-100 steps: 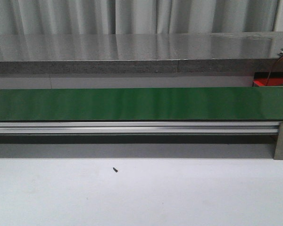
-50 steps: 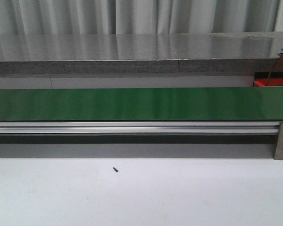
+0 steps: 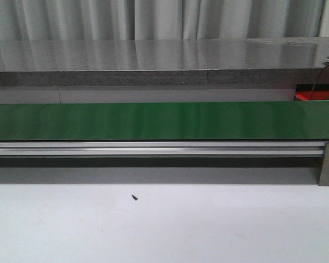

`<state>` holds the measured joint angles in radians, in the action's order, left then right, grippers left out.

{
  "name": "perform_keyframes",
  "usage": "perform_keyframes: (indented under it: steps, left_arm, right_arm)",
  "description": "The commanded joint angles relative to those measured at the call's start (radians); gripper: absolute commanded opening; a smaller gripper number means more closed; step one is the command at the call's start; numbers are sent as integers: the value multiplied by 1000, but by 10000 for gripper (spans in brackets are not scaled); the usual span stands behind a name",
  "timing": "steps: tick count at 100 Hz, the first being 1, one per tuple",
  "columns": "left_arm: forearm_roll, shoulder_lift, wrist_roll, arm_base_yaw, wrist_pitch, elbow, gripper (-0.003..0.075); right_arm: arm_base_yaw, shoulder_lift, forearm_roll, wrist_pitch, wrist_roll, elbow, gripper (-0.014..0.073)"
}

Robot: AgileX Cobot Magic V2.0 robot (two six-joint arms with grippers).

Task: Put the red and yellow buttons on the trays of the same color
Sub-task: 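Grasp the yellow button with the left gripper and carry it to the belt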

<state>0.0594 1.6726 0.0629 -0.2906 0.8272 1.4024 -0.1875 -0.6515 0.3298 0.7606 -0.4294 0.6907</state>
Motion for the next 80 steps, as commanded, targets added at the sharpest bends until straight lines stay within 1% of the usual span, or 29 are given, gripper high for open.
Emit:
perform_keyframes:
  steps: [1,13,29,48,80]
  left_arm:
    - [-14,-48,-2,44,-30,10,51]
    - [-28,-48,-6,95,-49,-20,51]
    - [-29,-44,-6,134,-61,-36,51]
    - [-34,-32,-6,140,-66,-36,53]
    - [-68,24,-46,140,-62,-36,55]
  right_arm:
    - [1,4,25,-55,-5,24,-96]
    - [1,4,25,-55,-5,24,-96]
    - [1,4,25,-55,-5,24,-96]
    - [1,4,25,-55,-5,24,-96]
    - [1,4,25,-55,-5,24,-96]
